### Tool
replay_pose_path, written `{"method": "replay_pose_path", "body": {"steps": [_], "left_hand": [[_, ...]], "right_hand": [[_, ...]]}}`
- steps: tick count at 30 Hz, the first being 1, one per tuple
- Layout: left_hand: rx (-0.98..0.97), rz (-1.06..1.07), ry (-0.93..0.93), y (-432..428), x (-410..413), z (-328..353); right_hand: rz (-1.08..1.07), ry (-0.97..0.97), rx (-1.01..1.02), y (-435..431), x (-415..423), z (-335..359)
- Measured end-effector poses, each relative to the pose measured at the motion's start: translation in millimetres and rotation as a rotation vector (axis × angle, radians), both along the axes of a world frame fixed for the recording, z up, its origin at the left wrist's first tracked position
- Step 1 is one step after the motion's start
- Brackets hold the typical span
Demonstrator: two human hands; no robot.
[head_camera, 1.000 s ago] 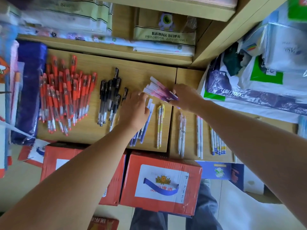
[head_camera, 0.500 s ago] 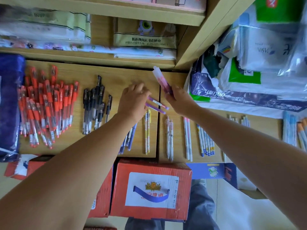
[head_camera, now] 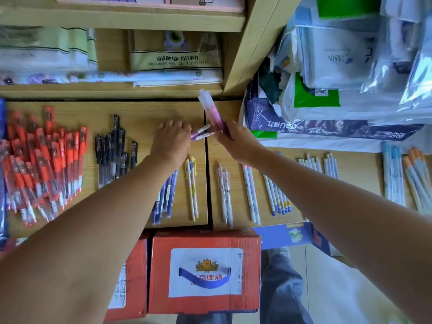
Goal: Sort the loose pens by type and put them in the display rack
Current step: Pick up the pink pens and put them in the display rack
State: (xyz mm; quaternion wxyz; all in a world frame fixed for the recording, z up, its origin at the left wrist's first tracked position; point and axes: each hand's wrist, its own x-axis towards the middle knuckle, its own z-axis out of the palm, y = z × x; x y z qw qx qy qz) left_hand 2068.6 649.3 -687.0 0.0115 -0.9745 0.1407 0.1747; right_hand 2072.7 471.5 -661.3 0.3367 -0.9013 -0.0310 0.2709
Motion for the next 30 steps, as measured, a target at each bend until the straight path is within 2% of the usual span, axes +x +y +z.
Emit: {"method": "replay_pose_path", "body": {"steps": [3, 8, 10, 12, 14, 18, 21, 24, 27, 30], "left_hand": [[-0.061, 0.032, 0.031, -1.6, 1.1, -0.6], [-0.37, 0.127, -0.042, 0.7, -0.7, 17.9], [-0.439, 0.181, -0.029, 2.9, -2.2, 34.3], [-0.509, 0.253, 0.057, 4.8, -8.4, 52.6], [-0.664, 0.331, 0.218, 4.2, -19.3, 73.7], [-0.892, 0.453, 0.513, -12.4, -49.1, 121.2], [-1.051, 0.704, 0.632, -30.4, -71.2, 149.6], [-1.186, 0.981, 0.528, -51.5, -92.1, 169.6], [-1.44, 1.321, 0.336, -86.0, -110.5, 181.8], [-1.589, 1.526, 0.245, -126.9, -130.3, 189.1]], "right_hand": [[-0.029, 0.002, 0.037, -3.2, -2.0, 2.4], [-0.151, -0.065, 0.082, -9.4, -3.1, 11.9], [-0.168, -0.103, 0.067, -10.6, -4.4, 18.0], [-0.145, -0.145, 0.048, -10.3, -7.4, 28.2], [-0.128, -0.148, 0.104, -11.0, -12.0, 41.1], [-0.103, 0.071, 0.236, -23.3, -28.0, 72.0], [-0.035, 0.108, 0.213, -42.7, -45.3, 89.8], [-0.014, 0.166, 0.208, -64.6, -65.7, 102.9], [-0.044, 0.211, 0.258, -85.3, -84.5, 120.1], [-0.078, 0.255, 0.34, -107.2, -102.9, 145.0]]}}
